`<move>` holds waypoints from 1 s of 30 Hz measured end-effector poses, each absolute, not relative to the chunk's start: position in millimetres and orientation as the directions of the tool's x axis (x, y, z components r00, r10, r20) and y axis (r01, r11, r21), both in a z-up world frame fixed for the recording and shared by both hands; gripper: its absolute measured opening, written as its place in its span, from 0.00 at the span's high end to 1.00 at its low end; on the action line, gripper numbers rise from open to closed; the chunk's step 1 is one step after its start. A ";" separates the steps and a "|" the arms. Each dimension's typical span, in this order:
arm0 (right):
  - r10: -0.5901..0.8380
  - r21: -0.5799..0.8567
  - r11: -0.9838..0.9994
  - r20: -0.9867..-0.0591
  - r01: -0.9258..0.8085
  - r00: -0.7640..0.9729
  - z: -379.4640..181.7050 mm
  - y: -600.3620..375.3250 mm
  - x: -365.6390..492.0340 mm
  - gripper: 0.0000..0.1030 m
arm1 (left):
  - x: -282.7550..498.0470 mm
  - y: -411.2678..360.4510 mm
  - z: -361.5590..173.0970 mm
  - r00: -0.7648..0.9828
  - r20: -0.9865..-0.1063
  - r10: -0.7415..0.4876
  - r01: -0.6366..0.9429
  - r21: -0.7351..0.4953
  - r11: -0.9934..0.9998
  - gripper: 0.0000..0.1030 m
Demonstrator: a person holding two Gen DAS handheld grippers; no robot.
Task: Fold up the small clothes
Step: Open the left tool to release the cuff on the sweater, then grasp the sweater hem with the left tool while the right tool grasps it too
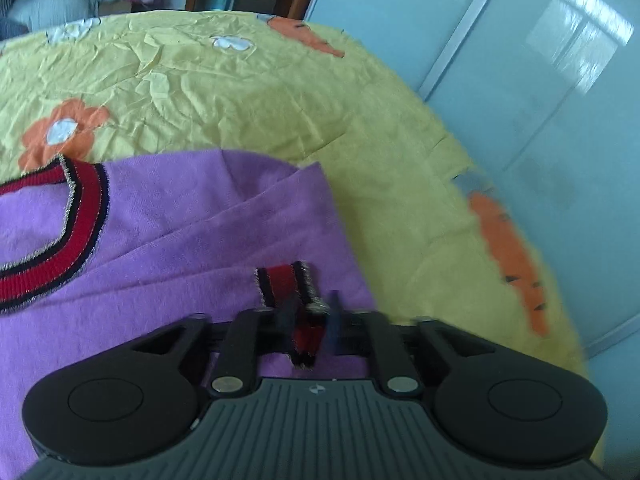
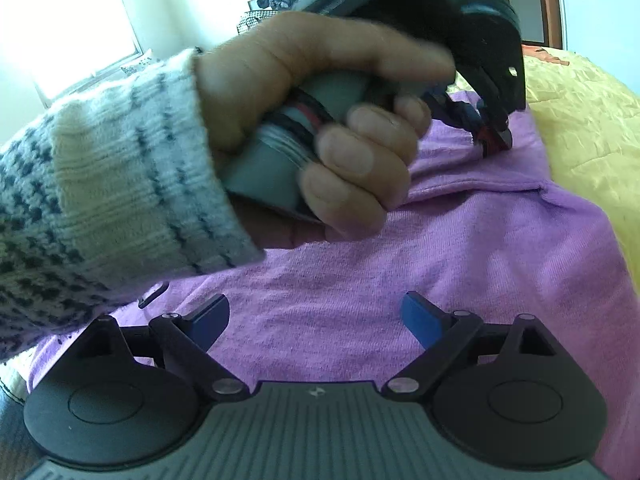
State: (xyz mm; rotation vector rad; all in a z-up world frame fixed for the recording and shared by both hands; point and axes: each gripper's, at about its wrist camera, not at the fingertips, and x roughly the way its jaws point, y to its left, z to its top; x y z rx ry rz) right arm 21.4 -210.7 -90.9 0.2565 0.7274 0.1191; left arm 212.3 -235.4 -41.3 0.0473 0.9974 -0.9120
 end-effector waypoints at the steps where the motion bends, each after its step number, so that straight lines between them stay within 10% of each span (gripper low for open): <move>1: 0.196 0.274 0.961 -0.630 -0.022 0.751 -88.4 -215.4 20.4 0.09 | 211.4 -221.9 -29.9 0.224 -0.716 -0.662 0.677 -0.374 0.634 0.54; 3: 0.164 0.240 0.970 -0.600 -0.019 0.783 -77.4 -223.2 22.8 0.09 | 204.6 -176.1 0.5 0.300 -0.649 -0.699 0.675 -0.373 0.636 0.19; 5: 0.132 0.183 0.983 -0.584 -0.029 0.801 -68.0 -232.0 31.6 0.09 | 199.1 -117.6 23.1 0.409 -0.588 -0.698 0.654 -0.344 0.673 0.05; 13: 0.170 0.084 0.985 -0.580 -0.149 0.796 -63.2 -250.7 122.7 0.09 | 214.2 56.4 -20.9 0.548 -0.707 -0.446 0.374 -0.270 0.887 0.15; 19: -0.020 -0.059 0.998 -0.686 -0.028 0.727 -90.5 -284.3 144.1 0.00 | 208.0 85.7 -57.6 0.586 -0.732 -0.347 0.348 -0.160 0.924 0.22; 24: -0.013 -0.015 1.000 -0.683 0.004 0.730 -73.8 -289.7 128.2 0.00 | 184.6 76.1 -38.0 0.635 -0.707 -0.312 0.345 -0.102 0.933 0.10; 30: 0.077 -0.013 0.992 -0.709 -0.122 0.701 -87.5 -258.1 91.5 0.00 | 170.2 84.7 -62.4 0.577 -0.765 -0.287 0.306 -0.124 0.944 0.18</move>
